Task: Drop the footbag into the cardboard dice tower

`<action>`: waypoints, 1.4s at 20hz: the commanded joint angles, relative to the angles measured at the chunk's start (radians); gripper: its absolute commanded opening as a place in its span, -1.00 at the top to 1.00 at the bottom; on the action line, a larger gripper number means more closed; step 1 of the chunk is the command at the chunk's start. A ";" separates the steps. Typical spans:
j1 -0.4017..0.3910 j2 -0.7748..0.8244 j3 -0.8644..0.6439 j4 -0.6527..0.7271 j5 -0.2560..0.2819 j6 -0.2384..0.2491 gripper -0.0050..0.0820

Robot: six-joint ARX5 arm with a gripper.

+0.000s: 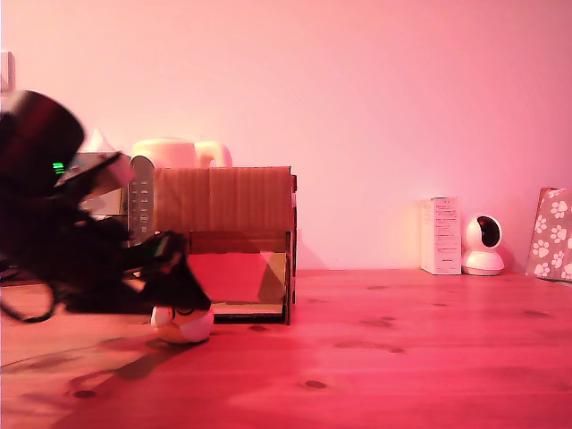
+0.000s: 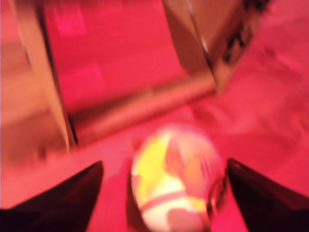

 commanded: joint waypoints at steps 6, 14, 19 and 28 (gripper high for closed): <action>-0.003 0.008 -0.006 -0.029 0.005 0.008 0.51; -0.003 -0.274 -0.006 -0.289 0.056 0.008 0.51; -0.003 -0.445 -0.006 -0.369 0.056 0.003 0.51; -0.003 -0.603 -0.002 -0.209 0.056 -0.002 0.51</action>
